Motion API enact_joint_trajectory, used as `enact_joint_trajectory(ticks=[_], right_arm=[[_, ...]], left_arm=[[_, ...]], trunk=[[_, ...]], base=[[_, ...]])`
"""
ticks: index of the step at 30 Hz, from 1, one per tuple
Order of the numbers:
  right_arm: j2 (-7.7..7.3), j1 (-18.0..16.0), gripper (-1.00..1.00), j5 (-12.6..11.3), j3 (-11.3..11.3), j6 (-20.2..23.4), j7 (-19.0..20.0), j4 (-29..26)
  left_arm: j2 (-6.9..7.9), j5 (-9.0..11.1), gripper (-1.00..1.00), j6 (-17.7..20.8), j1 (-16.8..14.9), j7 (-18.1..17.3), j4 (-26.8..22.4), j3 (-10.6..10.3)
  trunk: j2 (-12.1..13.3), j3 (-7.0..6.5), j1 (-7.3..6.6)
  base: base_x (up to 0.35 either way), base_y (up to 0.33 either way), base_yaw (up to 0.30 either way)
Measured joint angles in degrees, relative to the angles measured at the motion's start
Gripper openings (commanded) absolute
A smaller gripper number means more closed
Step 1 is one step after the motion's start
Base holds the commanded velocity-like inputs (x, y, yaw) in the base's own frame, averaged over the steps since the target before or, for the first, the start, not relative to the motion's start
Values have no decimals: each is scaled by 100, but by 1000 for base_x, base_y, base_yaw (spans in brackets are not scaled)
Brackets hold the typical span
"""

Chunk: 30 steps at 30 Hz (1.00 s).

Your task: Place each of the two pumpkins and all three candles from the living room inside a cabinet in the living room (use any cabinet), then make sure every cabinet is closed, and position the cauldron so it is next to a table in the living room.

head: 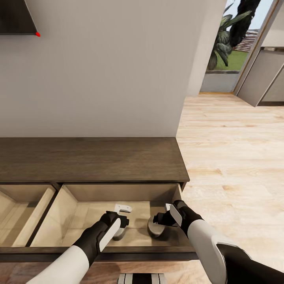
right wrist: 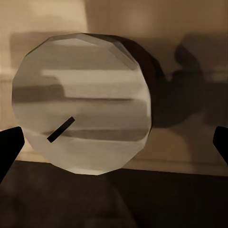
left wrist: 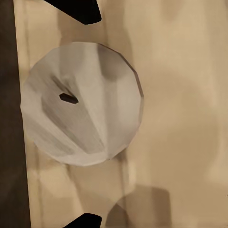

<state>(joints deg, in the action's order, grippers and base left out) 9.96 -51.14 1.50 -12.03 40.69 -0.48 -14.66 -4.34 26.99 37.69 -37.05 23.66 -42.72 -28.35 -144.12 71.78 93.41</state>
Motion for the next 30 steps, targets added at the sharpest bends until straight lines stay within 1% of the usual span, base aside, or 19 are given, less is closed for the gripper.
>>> enact_joint_trajectory(ticks=[5,24,30], right_arm=[[0,0,100,1,0,1,0,0],[0,0,100,-5,-3,7,5,-8],[0,3,100,-8,-4,7,18,-9]], left_arm=[[0,4,100,2,0,2,2,0],[-16,-5,100,95,0,-16,7,8],[-17,16,100,284,-13,-29,7,8]], trunk=[[0,0,0],[25,-421,-49],[33,-554,-65]], base=[[0,0,0],[0,0,0],[0,0,0]])
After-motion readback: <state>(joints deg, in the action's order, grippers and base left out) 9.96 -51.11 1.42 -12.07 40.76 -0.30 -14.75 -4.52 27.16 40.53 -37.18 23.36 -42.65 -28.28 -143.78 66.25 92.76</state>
